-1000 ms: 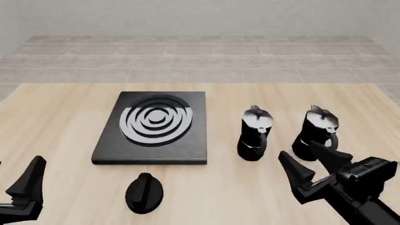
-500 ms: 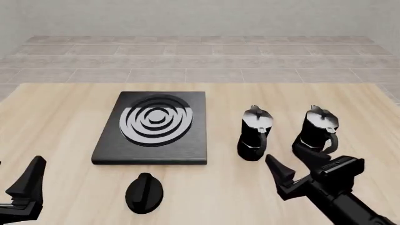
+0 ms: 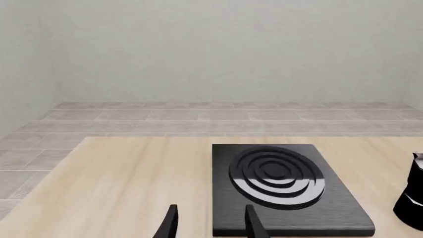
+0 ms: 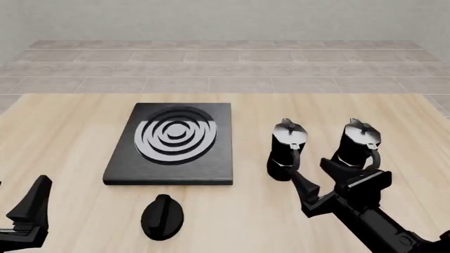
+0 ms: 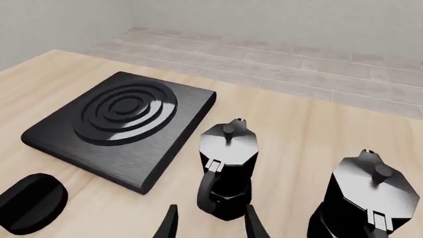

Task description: Put both moka pots on the stove.

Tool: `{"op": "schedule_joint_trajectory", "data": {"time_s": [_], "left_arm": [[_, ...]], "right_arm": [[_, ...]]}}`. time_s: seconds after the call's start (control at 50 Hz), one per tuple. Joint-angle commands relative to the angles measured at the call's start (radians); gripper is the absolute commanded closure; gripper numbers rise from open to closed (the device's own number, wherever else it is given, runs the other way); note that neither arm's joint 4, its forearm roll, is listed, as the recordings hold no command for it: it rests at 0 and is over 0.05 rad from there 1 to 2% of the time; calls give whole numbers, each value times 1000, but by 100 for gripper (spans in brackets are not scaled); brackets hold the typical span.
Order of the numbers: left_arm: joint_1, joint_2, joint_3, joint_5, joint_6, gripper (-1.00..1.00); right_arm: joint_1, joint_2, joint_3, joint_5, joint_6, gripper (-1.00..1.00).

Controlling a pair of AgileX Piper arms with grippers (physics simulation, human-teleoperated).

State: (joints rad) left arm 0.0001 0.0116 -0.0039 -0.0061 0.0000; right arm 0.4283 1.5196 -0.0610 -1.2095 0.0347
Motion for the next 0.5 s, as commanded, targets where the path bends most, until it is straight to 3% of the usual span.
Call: {"op": "schedule_joint_trajectory", "data": {"time_s": [0.02, 0.5], "left_arm": [[0, 0, 0, 0, 0, -100], [0, 0, 0, 0, 0, -100]], "right_arm": [[12, 43, -32, -10, -8, -100], [25, 146, -108, -10, -22, -100]]}}
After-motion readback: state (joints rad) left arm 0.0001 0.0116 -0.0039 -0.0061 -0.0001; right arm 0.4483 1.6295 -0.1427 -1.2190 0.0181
